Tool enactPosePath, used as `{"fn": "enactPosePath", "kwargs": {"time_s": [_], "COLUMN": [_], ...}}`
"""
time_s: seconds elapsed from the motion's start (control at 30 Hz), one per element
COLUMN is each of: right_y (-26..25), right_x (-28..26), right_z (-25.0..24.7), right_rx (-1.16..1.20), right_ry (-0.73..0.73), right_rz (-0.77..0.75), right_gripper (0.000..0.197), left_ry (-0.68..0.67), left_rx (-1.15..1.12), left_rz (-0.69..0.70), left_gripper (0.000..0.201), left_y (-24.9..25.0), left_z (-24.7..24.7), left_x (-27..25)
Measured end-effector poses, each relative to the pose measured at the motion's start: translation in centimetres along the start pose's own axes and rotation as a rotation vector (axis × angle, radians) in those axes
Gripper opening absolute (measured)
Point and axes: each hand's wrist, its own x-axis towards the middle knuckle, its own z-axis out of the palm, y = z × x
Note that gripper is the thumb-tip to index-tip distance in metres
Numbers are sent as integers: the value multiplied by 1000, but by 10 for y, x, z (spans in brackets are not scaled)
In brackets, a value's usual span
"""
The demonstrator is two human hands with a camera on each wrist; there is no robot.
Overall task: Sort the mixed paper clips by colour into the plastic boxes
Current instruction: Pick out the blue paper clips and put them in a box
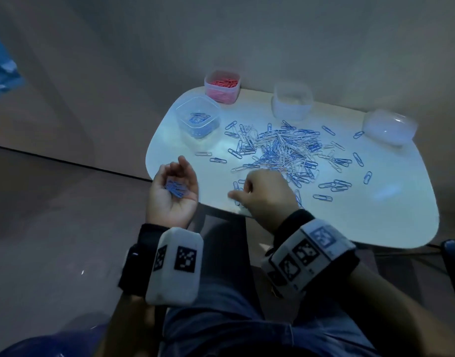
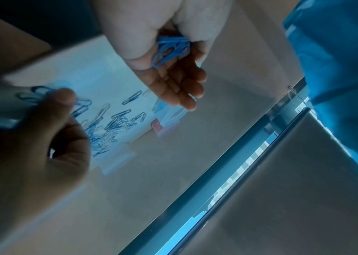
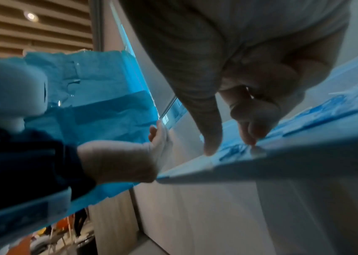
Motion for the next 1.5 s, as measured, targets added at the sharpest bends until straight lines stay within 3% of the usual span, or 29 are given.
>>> {"fn": "enactPosePath", "kwargs": {"time_s": [0.13, 0.33, 0.5, 0.57, 0.7, 0.8, 0.9, 1.03, 1.1, 1.23, 1.3, 1.37, 1.43, 1.5], "right_y": [-8, -16, -19, -15, -7, -1, -9, -25, -22, -1, 9, 15, 15, 12], "right_x": [-5, -9, -3, 1, 9, 8, 3, -9, -10, -5, 2, 8, 11, 13], "right_z": [4, 2, -4, -7, -5, -11, -24, -20, -20, -24, -18, -8, -1, 1], "right_rx": [-73, -253, -321, -246, -88, 59, 230, 80, 131, 430, 262, 37, -31, -48], "right_ry": [3, -10, 2, -20, -48, 27, 136, -10, -31, 217, 228, 147, 129, 154], "right_rz": [20, -32, -80, -24, 55, 52, -68, -260, -282, -247, -222, -203, -183, -159], "right_gripper": [10, 21, 12, 11, 37, 30, 28, 21, 26, 13, 10, 15, 16, 16], "left_ry": [-39, -34, -13, 0, 25, 48, 24, -41, -46, -46, -40, -42, -44, -41], "left_rx": [20, 66, 109, 128, 281, 311, 277, 233, 156, 27, 21, 24, 27, 28], "left_rz": [-6, -31, -44, -40, -34, -34, -93, -194, -209, -195, -151, -110, -86, -63], "left_gripper": [53, 57, 55, 47, 41, 43, 44, 47, 49, 57, 59, 47, 36, 43], "left_y": [0, -14, -24, -26, -32, -34, -37, -47, -49, -44, -36, -26, -17, -11], "left_z": [-6, -7, -8, -10, -10, -7, -5, 2, 3, -4, -5, -4, -3, -5], "left_x": [-7, -10, -10, -8, -6, -7, -8, -13, -16, -16, -15, -16, -17, -18]}}
